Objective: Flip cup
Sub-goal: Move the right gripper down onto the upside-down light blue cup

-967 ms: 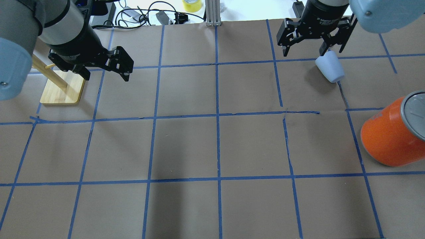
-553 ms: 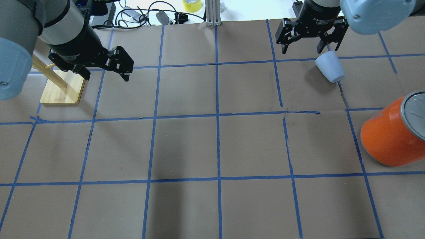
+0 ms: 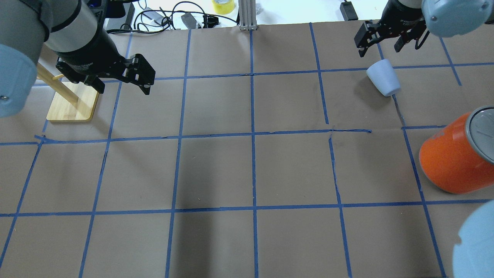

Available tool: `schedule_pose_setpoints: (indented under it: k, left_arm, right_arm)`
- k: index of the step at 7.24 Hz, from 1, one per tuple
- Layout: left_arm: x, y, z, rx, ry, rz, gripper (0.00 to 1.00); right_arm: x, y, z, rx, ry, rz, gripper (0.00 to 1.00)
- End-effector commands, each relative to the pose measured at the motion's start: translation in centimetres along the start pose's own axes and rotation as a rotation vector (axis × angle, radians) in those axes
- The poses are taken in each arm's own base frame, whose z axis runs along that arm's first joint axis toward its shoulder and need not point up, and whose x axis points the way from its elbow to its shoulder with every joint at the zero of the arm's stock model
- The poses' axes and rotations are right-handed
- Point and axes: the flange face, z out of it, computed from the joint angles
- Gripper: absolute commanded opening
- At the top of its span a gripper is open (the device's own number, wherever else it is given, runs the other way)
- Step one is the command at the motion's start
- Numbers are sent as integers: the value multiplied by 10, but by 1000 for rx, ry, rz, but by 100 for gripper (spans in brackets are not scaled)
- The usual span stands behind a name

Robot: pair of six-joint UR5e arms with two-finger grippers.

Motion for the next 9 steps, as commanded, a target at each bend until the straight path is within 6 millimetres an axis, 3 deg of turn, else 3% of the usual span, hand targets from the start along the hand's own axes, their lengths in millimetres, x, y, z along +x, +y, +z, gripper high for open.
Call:
schedule_pose_setpoints:
  k: [1,4,5,9]
  left_arm:
    - [0,0,0,0,0,0,100]
    - [0,0,0,0,0,0,100]
    - [0,0,0,0,0,0,100]
    - [0,0,0,0,0,0,100]
  right_arm:
    - [35,-19,53,20,12,-168,100]
    - [81,-37,131,48,41,-419,100]
    - [93,-35,156,27,23,-411,100]
    - [110,-30,195,-19,-2,-373,100]
